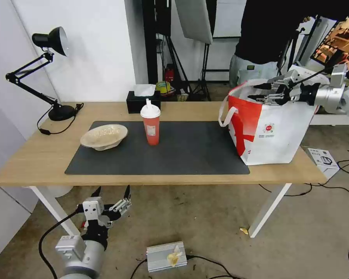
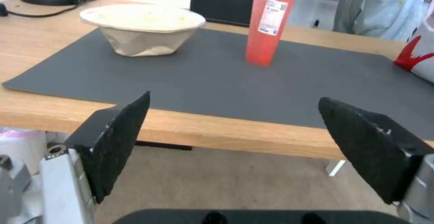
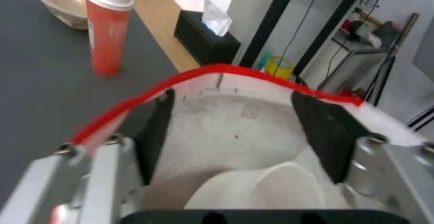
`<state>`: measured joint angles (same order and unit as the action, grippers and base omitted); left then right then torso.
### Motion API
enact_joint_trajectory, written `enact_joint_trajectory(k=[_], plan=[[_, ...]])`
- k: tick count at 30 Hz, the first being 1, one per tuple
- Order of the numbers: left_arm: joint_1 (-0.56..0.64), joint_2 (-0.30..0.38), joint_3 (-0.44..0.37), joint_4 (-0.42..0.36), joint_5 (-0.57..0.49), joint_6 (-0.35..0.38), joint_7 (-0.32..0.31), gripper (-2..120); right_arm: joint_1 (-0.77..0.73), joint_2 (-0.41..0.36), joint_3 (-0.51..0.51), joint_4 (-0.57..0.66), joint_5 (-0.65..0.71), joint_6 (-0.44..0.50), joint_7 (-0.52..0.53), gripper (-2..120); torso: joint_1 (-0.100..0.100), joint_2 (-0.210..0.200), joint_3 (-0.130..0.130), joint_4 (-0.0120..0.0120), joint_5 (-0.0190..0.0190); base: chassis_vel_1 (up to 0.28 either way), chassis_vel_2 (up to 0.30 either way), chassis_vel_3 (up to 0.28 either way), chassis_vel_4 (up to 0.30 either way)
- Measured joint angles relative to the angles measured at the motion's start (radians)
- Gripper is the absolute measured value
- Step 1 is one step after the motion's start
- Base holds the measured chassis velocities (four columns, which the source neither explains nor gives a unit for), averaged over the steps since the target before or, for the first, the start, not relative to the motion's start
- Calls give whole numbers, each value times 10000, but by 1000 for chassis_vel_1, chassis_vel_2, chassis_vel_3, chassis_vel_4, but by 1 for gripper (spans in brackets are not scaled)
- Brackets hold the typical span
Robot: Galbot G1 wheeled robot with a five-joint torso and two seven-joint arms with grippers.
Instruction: Pick up the trash from the table and place it into the takeout bag.
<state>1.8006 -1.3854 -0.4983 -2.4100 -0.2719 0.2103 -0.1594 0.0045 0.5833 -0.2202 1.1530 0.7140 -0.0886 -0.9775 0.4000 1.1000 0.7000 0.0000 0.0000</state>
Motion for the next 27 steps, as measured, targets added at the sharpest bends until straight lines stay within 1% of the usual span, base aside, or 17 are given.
enact_joint_trajectory(k=[1,2,3,5,6,8,21,22,23,24,25,26,27], plan=[[16,0,-8,-15,0,-1,0,100,0,-20,0,7,1,0,8,78,0,0,0,0,0,0,0,0,0],[16,0,-8,-15,0,-1,0,100,0,-20,0,7,1,0,8,78,0,0,0,0,0,0,0,0,0],[41,5,-14,-44,2,0,0,100,9,-44,0,12,1,1,14,85,0,0,0,0,0,0,0,0,0],[63,24,-22,-74,4,0,0,100,42,-81,-4,12,-2,1,23,93,0,0,0,0,0,0,0,0,0],[63,24,-22,-74,4,0,0,100,42,-81,-4,12,-2,1,23,93,0,0,0,0,0,0,0,0,0],[69,41,-28,-75,6,0,0,100,59,-109,-8,16,-8,3,47,99,0,0,0,0,0,0,0,0,0],[84,26,5,-76,30,-5,-9,100,-17,-289,40,246,151,42,267,100,1,0,1,0,1,0,0,0,0],[85,26,1,-78,30,-9,-9,100,-63,-325,124,366,342,72,440,100,0,0,1,1,0,0,0,0,0],[87,26,-4,-83,31,-12,-10,100,-186,-378,263,603,642,134,844,100,0,0,0,1,-1,0,0,0,0],[87,26,-4,-83,31,-12,-10,100,-186,-378,263,603,642,134,844,100,0,0,0,1,-1,0,0,0,0],[88,26,-8,-87,31,-14,-11,100,-291,-395,372,770,835,219,1221,100,0,0,0,-2,0,0,0,0,0],[88,26,-10,-91,31,-15,-12,100,-490,-397,576,1068,1156,364,1904,100,0,0,0,-2,0,0,0,0,0],[88,23,-12,-95,33,-17,-17,100,-837,-396,918,1632,1601,536,2987,100,0,0,0,-1,0,0,0,0,0]])
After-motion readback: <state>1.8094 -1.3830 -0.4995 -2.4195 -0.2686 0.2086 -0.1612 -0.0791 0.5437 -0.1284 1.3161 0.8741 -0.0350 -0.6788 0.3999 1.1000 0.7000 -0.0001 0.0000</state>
